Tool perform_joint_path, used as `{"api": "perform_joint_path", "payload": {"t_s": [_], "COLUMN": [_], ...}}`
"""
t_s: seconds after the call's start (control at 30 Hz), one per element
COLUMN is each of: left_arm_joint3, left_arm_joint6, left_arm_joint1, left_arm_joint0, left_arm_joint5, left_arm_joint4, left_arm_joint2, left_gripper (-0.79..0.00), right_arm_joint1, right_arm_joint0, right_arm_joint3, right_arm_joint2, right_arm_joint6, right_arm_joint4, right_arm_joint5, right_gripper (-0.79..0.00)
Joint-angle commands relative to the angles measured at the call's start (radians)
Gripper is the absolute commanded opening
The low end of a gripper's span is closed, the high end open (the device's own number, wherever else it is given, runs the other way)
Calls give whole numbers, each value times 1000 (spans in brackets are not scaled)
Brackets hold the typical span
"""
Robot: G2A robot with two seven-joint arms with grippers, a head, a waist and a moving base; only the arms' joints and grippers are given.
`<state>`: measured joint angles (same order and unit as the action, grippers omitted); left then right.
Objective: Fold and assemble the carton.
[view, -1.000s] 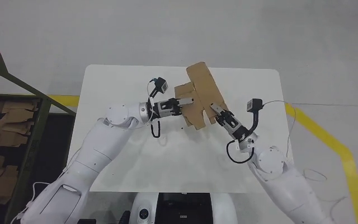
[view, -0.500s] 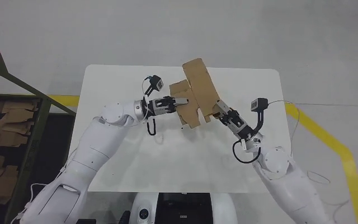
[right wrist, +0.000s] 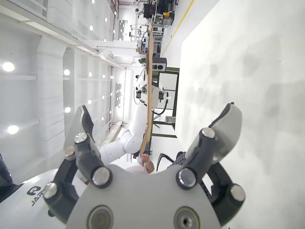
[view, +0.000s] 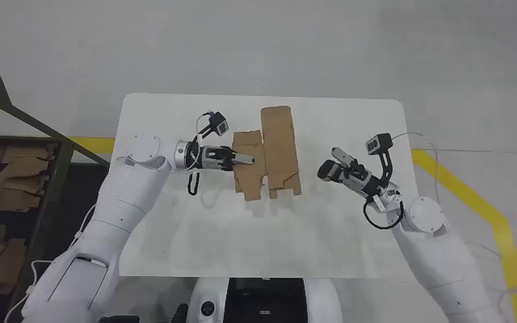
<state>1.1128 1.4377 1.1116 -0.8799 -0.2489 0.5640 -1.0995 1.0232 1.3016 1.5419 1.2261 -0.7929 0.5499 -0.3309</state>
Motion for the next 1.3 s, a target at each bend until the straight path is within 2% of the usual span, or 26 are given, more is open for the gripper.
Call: {"api": "perform_joint_path", "payload": {"t_s": [0.0,0.17,0.37,0.4,0.53,0.57,0.73,0.83,0.87,1.03,1.1,1.13,1.27], "left_arm_joint3": [-4,15,44,45,31,24,4,0,-2,-18,-26,-30,-39], "left_arm_joint6": [27,98,98,98,98,98,98,98,98,98,88,84,56], "left_arm_joint1": [0,8,23,25,30,31,32,32,32,34,35,34,29], "left_arm_joint0": [12,31,50,55,77,82,103,108,109,117,119,120,115], "left_arm_joint5": [11,29,23,18,2,1,-3,-4,-5,-26,-45,-49,-78], "left_arm_joint4": [-26,-43,-38,-40,-33,-33,-23,-16,-14,12,39,51,116], "left_arm_joint2": [14,65,153,166,200,206,224,237,242,247,233,224,174], "left_gripper": [-785,-785,-785,-785,-785,-785,-785,-785,-785,-785,-105,0,0], "right_arm_joint1": [0,11,30,33,41,42,44,46,47,50,51,52,52], "right_arm_joint0": [-15,-66,-136,-145,-166,-169,-170,-170,-171,-173,-173,-174,-166], "right_arm_joint3": [-16,-88,-174,-183,-210,-213,-215,-214,-213,-215,-217,-219,-213], "right_arm_joint2": [-4,-50,-110,-117,-135,-136,-140,-142,-144,-147,-144,-142,-122], "right_arm_joint6": [-75,-161,-212,-217,-241,-247,-283,-297,-302,-326,-330,-331,-307], "right_arm_joint4": [16,42,54,54,59,59,58,59,58,70,85,90,117], "right_arm_joint5": [-5,18,15,12,-4,-9,-28,-32,-33,-46,-43,-43,-44], "right_gripper": [0,0,0,-18,-354,-406,-502,-640,-770,-785,-785,-785,-785]}}
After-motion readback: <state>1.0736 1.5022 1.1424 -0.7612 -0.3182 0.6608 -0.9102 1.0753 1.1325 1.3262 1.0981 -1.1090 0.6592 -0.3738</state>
